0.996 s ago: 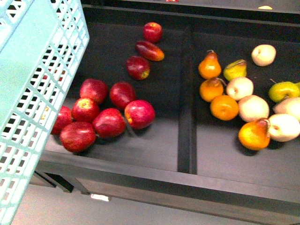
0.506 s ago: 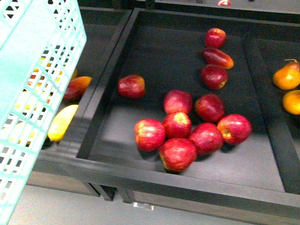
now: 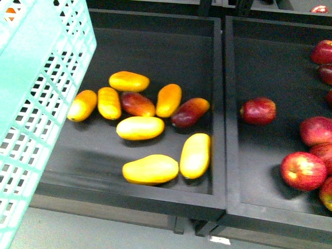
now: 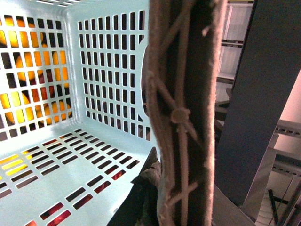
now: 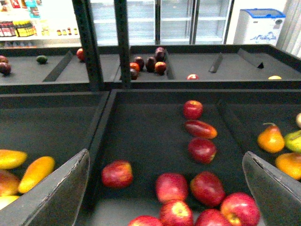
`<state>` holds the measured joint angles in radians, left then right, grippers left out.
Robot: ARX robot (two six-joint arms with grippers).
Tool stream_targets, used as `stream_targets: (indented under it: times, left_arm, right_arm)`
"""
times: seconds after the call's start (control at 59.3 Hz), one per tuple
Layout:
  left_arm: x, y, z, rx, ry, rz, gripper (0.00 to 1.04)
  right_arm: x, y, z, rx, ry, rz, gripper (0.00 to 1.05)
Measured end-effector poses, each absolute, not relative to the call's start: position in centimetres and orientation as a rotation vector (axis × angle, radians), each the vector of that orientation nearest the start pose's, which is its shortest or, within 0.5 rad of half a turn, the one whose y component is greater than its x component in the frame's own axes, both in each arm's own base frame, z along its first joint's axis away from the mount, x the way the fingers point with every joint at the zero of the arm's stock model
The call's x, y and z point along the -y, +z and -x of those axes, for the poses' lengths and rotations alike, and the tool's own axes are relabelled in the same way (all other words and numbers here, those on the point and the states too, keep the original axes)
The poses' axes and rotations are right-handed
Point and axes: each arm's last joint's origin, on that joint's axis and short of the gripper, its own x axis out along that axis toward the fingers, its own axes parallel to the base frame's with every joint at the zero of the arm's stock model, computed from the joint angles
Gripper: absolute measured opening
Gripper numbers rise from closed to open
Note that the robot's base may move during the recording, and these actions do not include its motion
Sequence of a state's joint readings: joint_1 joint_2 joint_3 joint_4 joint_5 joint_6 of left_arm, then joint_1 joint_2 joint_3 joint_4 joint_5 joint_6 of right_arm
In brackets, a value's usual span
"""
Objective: Pick mango and avocado into basket
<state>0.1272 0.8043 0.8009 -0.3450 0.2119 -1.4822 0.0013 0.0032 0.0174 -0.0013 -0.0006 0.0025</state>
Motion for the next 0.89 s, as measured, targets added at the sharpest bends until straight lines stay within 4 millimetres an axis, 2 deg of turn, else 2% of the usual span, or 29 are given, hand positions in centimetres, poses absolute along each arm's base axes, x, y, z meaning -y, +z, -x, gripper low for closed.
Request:
stream_targets:
  times: [0.894]
  left_arm:
    - [-1.81,32.00,-17.20,-0.318,0.217,1.510,0.07]
  right_arm:
    - [-0.02,16.89,-9.69,0.012,0.008,-0.002,0.96]
